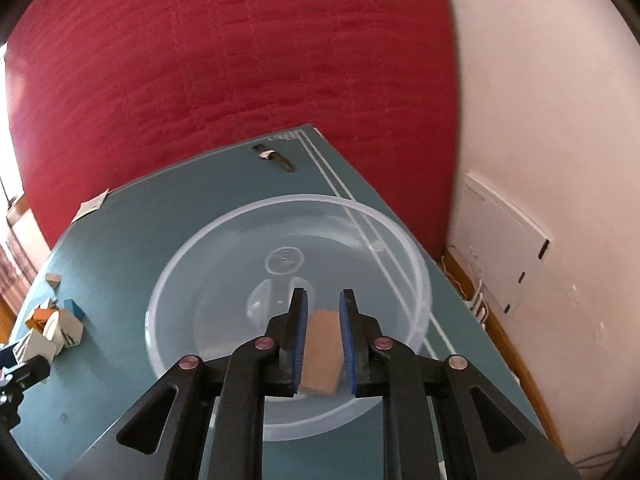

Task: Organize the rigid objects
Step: 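Carry the plank and the triangle toward the clear plastic lid, then open the right gripper over the lid while the left releases the triangle inside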

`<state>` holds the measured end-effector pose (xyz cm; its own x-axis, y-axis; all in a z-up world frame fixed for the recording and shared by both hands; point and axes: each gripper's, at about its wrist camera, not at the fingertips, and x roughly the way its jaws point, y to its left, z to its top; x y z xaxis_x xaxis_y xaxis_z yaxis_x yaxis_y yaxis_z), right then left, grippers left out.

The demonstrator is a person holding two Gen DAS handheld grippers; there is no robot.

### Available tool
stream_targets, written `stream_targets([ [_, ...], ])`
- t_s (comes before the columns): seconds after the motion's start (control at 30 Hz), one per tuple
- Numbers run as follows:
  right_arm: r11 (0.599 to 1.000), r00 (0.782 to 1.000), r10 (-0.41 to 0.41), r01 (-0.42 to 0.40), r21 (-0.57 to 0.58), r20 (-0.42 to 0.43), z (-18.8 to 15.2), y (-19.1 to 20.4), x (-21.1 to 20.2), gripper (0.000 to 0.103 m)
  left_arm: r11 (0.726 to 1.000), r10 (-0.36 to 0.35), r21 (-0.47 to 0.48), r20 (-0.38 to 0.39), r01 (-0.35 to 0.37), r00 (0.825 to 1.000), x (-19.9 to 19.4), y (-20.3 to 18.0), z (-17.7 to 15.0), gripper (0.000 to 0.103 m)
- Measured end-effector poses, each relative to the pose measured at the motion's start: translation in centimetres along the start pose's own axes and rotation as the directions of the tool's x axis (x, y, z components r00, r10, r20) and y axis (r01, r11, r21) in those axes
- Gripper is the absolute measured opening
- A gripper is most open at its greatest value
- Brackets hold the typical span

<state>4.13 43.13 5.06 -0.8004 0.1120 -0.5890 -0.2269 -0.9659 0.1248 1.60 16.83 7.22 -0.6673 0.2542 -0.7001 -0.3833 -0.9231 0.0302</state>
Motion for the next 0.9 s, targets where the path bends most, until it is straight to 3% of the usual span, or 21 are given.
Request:
stream_targets([
  [0.1, 1.000, 1.000, -0.021, 0.020, 0.017, 0.010, -0.1, -0.5, -0.2, 0.019, 1.000, -0.018, 0.025, 0.006, 0.017, 1.000, 0.4, -1.2, 0.9, 0.043],
  [0.2, 0.998, 0.998, -0.051, 0.050, 0.043, 0.022, -0.3, -1.1, -0.2, 0.027, 0.998, -0.035, 0.051, 0.011, 0.034, 0.999, 0.9, -2.8, 2.0, 0.043],
  [0.53, 0.990, 0.994, -0.097, 0.091, 0.106, 0.052, 0.0, -2.3, -0.8, 0.031, 0.985, -0.111, 0.134, 0.005, 0.109, 0.994, 3.4, -8.7, 4.3, 0.043],
  [0.6, 0.988, 0.993, -0.104, 0.096, 0.122, 0.057, 0.0, -2.6, -1.1, 0.035, 0.982, -0.119, 0.148, 0.007, 0.117, 0.993, 3.6, -9.6, 4.8, 0.043],
  [0.67, 0.984, 0.992, -0.107, 0.098, 0.146, 0.061, 0.0, -3.0, -1.2, 0.051, 0.979, -0.133, 0.156, 0.004, 0.130, 0.991, 4.1, -10.4, 5.4, 0.043],
  [0.8, 0.979, 0.989, -0.123, 0.108, 0.174, 0.077, 0.1, -3.6, -1.5, 0.054, 0.974, -0.170, 0.152, 0.003, 0.167, 0.985, 4.9, -11.8, 6.2, 0.044],
  [0.83, 0.977, 0.988, -0.129, 0.113, 0.179, 0.080, 0.1, -3.6, -1.6, 0.054, 0.973, -0.182, 0.144, 0.004, 0.180, 0.983, 5.1, -12.1, 6.3, 0.048],
  [0.87, 0.976, 0.988, -0.134, 0.117, 0.184, 0.083, 0.1, -3.7, -1.7, 0.054, 0.972, -0.193, 0.134, 0.002, 0.191, 0.981, 5.4, -12.3, 6.4, 0.064],
  [0.9, 0.975, 0.987, -0.139, 0.121, 0.189, 0.085, 0.1, -3.8, -1.7, 0.054, 0.973, -0.199, 0.119, 0.002, 0.198, 0.980, 5.6, -12.2, 6.5, 0.070],
])
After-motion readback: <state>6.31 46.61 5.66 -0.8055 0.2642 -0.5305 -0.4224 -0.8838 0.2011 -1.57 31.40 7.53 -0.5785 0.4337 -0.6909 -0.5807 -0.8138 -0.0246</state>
